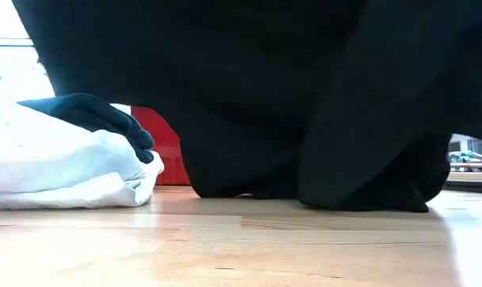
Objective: Fold laundry
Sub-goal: Fold the black shirt
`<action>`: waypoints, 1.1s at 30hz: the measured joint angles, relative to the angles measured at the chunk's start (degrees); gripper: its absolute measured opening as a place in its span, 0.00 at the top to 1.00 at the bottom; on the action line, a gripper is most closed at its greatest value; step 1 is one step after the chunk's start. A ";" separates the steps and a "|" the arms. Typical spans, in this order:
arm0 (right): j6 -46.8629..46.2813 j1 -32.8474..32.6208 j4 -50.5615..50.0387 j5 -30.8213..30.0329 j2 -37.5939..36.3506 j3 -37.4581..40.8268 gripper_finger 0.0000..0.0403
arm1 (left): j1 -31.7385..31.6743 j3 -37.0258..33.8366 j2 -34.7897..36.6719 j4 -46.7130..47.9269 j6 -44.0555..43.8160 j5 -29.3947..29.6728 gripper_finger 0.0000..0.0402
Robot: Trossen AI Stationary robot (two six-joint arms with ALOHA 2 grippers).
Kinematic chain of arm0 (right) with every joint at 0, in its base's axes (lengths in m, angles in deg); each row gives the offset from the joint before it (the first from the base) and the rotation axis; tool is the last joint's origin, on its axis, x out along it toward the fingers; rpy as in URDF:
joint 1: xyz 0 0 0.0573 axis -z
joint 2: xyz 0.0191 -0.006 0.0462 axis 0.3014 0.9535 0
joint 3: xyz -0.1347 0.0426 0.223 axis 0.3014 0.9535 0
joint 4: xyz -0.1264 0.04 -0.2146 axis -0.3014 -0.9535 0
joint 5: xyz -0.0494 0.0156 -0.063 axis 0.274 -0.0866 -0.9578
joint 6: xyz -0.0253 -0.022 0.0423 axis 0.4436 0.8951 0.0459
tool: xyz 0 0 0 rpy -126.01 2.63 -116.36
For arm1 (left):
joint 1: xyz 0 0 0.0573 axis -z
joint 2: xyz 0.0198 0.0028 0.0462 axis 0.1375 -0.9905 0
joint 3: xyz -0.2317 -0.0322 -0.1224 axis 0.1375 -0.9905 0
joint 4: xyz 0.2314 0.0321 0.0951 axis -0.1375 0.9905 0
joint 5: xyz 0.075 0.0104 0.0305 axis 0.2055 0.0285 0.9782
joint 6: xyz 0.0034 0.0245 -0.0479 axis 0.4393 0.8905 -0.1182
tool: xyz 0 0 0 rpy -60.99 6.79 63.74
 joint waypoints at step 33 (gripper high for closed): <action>-50.74 13.62 -29.23 -23.89 19.25 0.00 0.96 | 5.70 0.02 -19.08 7.11 -12.42 14.35 0.65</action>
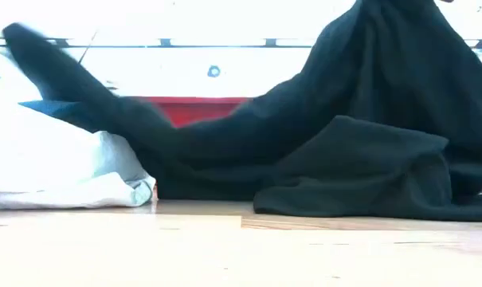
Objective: Fold laundry
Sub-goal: Fold the black shirt
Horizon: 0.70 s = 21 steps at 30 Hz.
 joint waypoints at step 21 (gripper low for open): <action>10.10 6.58 7.71 -5.81 5.30 0.00 0.95 | -5.95 0.02 -24.54 -39.62 16.21 11.60 0.48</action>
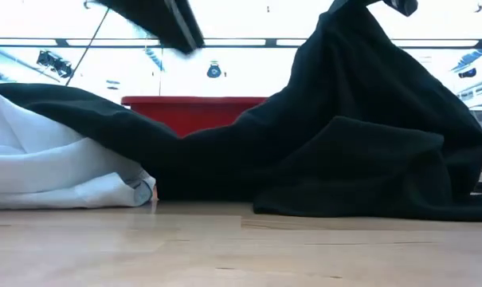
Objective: Fold laundry
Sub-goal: Fold the black shirt
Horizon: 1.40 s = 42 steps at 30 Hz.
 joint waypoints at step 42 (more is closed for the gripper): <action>3.93 -4.62 4.14 13.62 -0.02 0.00 0.95 | -5.73 2.04 -8.40 6.50 3.25 0.92 0.96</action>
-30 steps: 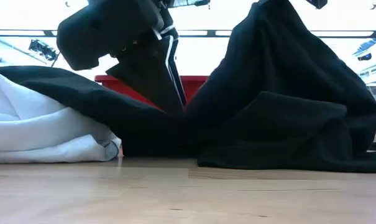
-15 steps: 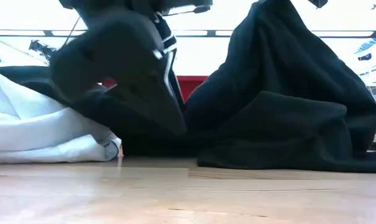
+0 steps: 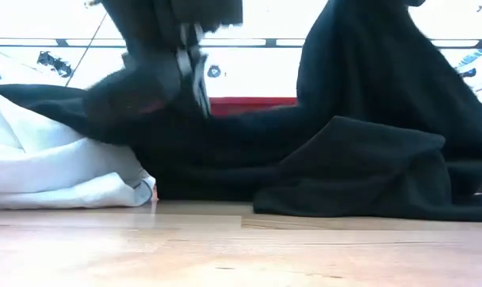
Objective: Fold laundry
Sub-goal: Fold the black shirt
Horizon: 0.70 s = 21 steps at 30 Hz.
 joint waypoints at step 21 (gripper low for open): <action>5.44 -12.83 -3.23 -0.90 -5.18 0.00 0.96 | 5.33 0.37 28.25 19.19 -3.17 -16.74 0.98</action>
